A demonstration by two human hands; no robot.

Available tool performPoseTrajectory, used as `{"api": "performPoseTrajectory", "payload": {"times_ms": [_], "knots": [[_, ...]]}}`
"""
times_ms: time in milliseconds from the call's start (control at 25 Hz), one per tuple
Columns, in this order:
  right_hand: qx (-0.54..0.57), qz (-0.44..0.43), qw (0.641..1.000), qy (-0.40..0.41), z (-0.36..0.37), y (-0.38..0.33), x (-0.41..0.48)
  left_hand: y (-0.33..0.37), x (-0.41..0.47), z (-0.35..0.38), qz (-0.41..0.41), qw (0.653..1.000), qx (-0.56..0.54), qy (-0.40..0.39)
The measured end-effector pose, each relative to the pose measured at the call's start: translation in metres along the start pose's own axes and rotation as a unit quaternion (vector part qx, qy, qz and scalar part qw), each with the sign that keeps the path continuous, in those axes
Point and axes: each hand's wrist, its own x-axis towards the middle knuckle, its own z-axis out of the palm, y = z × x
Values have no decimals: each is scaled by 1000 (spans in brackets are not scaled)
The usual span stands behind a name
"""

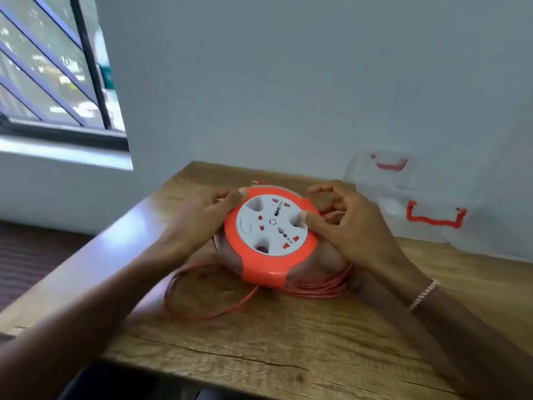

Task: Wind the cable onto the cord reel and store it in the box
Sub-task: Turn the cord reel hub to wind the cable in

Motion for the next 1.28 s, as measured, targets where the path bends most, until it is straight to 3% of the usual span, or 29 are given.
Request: {"api": "performPoseTrajectory", "payload": {"times_ms": [200, 320, 480, 680, 840, 960, 1200, 1280], "knots": [[62, -9, 992, 106, -15, -8, 6, 32, 2, 20, -6, 983, -164, 77], [68, -26, 979, 191, -15, -10, 18, 44, 25, 27, -22, 963, -266, 41], [34, -30, 968, 246, -18, -7, 44, 40, 54, 31, 67, 986, -149, -19], [-46, -63, 982, 169, -20, -2, 37, 18, 48, 34, 135, 984, -111, 25], [-269, -214, 920, 187, -23, -20, 18, 23, 34, 36, 136, 985, -80, 69], [-376, -244, 887, 114, -12, -32, 9, 27, 30, 38, 179, 979, -57, 82], [-376, -241, 881, 158, -8, -44, 7, 32, 19, 43, 253, 963, 11, 92], [-338, -198, 907, 154, -9, -48, 8, 32, 18, 46, 254, 962, 20, 97]]}}
